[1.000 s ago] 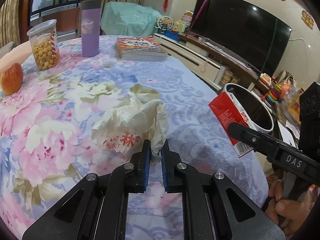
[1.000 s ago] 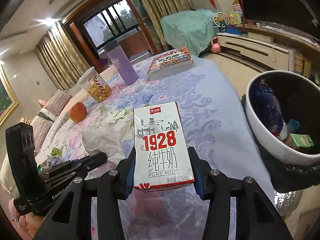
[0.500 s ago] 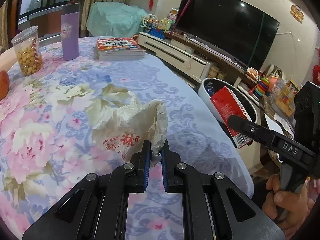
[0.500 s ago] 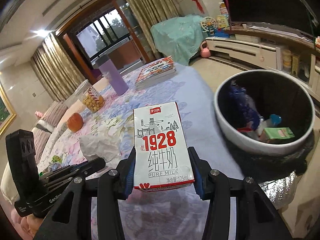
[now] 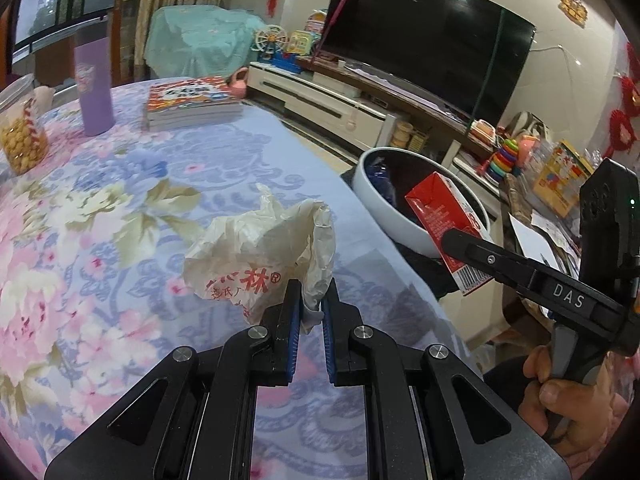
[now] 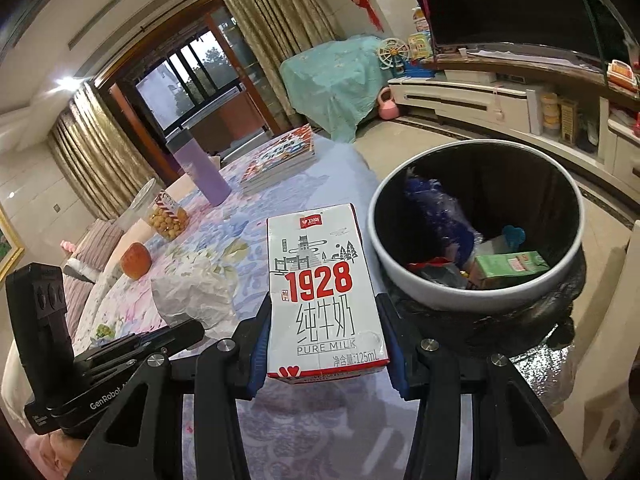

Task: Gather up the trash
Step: 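Carry the tissue and milk carton over the trash bin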

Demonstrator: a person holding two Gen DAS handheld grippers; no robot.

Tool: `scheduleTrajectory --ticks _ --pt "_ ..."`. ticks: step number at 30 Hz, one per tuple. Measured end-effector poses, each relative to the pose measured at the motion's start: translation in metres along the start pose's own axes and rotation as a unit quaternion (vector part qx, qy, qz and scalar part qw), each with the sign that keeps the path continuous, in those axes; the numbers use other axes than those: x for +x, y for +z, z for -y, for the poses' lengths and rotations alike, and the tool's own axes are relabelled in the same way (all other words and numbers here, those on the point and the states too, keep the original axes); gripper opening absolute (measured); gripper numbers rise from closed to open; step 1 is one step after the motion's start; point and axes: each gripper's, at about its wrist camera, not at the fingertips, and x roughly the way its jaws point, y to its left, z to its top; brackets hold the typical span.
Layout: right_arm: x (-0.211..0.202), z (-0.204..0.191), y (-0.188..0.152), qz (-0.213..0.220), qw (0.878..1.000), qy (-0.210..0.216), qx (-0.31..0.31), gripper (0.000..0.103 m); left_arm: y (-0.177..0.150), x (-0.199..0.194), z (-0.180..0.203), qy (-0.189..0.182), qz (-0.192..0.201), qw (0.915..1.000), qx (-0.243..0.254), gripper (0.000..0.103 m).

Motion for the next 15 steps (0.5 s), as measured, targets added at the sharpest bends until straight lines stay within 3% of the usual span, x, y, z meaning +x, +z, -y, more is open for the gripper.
scheduleTrajectory --ticks 15 --pt "-0.017 0.031 0.011 0.018 0.999 -0.018 0.023 0.048 0.017 0.015 0.033 -0.019 -0.003 0.9994 0.031 0.009"
